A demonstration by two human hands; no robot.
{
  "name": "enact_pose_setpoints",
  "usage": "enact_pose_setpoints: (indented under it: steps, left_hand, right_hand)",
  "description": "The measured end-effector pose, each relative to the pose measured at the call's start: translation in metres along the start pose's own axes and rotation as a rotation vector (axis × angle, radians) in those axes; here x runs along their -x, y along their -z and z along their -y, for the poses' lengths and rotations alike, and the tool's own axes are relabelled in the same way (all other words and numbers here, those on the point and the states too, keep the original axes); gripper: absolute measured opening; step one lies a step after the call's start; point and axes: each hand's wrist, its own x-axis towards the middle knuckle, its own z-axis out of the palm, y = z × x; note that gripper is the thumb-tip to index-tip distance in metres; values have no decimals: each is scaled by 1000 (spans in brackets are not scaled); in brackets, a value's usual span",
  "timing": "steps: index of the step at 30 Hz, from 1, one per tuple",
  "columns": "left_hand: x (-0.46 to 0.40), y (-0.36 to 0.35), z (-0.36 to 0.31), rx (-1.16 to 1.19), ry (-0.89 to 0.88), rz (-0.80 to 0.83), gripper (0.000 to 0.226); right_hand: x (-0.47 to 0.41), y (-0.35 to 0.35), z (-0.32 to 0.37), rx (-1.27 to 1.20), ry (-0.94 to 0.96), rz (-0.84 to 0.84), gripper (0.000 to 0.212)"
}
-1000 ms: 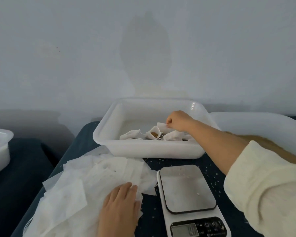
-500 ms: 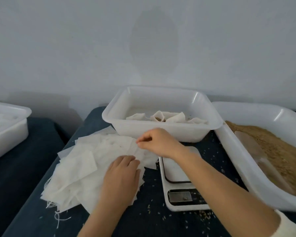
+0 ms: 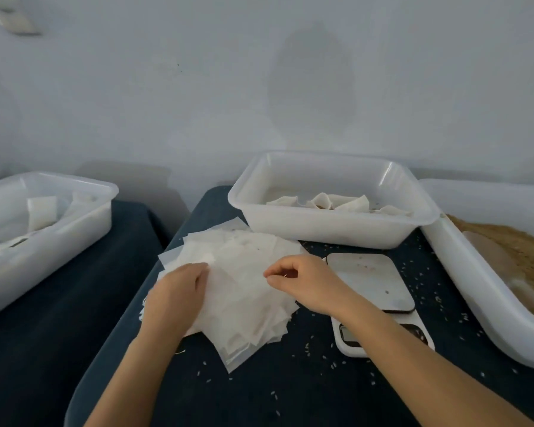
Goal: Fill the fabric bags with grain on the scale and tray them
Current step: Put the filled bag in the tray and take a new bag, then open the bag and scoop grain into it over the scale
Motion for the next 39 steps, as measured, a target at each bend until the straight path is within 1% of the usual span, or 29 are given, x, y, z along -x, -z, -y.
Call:
enact_pose_setpoints:
  steps: [2, 3, 4, 5, 6, 7, 8, 9, 10, 11, 13, 14, 16, 17, 18, 20, 24, 25, 27, 28, 29, 30, 31, 32, 33, 35, 36, 39]
  left_hand:
    - [-4, 13, -2, 83, -23, -128, 29]
    - [-7, 23, -5, 177, 12, -193, 28]
    - [-9, 34, -11, 333, 90, -246, 26]
    - [-11, 42, -18, 551, 178, -286, 25]
    - [-11, 48, -28, 804, 252, -286, 28]
    - [-10, 52, -40, 1062, 311, -228, 29]
    - [-6, 53, -53, 1282, 361, -121, 27]
    - [-2, 50, -65, 1421, 382, -7, 25]
    - [4, 45, -74, 1484, 382, 89, 25]
    - [11, 39, -82, 1499, 375, 155, 26]
    - [23, 27, -94, 1451, 341, 234, 25]
    - [29, 20, -97, 1396, 312, 258, 24]
    - [37, 10, -102, 1268, 239, 301, 26]
    - [41, 6, -103, 1221, 207, 314, 27]
    - [43, 4, -106, 1190, 188, 323, 29]
    - [46, 2, -111, 1143, 159, 331, 27]
    - [47, -1, -116, 1061, 49, 418, 26]
    - [46, -1, -117, 1038, 35, 452, 24]
    - [45, -2, -120, 1024, 35, 507, 18]
    - [45, -4, -123, 1014, 40, 501, 14]
    - [45, -6, -125, 971, 34, 443, 9]
    - [47, -9, -127, 875, 0, 330, 9]
    - [50, -12, -129, 745, -82, 177, 18]
    - [54, -12, -131, 648, -208, 57, 25]
    - [57, -12, -134, 599, -351, 5, 26]
    - [61, -15, -137, 532, -581, 35, 24]
    - [61, -16, -137, 487, -650, 51, 24]
    - [56, -18, -136, 343, -739, 70, 29]
  right_hand:
    - [7, 3, 1, -33, 0, -23, 15]
    - [10, 5, 3, -53, 2, -35, 14]
    - [11, 6, 6, -79, 6, -48, 13]
    - [12, 7, 9, -119, 7, -65, 13]
    - [13, 8, 13, -181, 4, -78, 14]
    - [14, 8, 17, -262, -9, -79, 17]
    - [16, 7, 21, -361, -27, -61, 22]
    - [18, 5, 24, -466, -45, -27, 29]
    - [22, 3, 26, -569, -50, 3, 36]
    - [26, 2, 26, -664, -45, 8, 41]
    - [34, 5, 21, -760, -14, -58, 43]
    - [38, 7, 18, -740, -6, -121, 39]
    - [45, 16, 10, -563, -8, -280, 20]
    - [48, 22, 7, -441, -4, -323, 10]
    - [51, 28, 4, -332, 12, -325, 10]
    - [59, 40, -2, -237, 10, -246, 16]
    - [73, 62, -6, -303, -91, 17, 21]
    - [75, 66, -6, -324, -121, 61, 21]
    - [78, 69, -8, -354, -160, 84, 25]
    - [79, 69, -10, -371, -170, 71, 27]
    - [80, 68, -12, -388, -181, 46, 28]
    - [81, 67, -14, -401, -194, 12, 26]
    - [82, 65, -16, -415, -211, -24, 26]
    - [82, 63, -19, -439, -217, -57, 27]
    - [83, 61, -21, -461, -211, -80, 29]
    - [85, 58, -25, -462, -187, -111, 33]
    - [85, 58, -26, -439, -182, -126, 34]
    - [87, 61, -28, -369, -186, -167, 34]
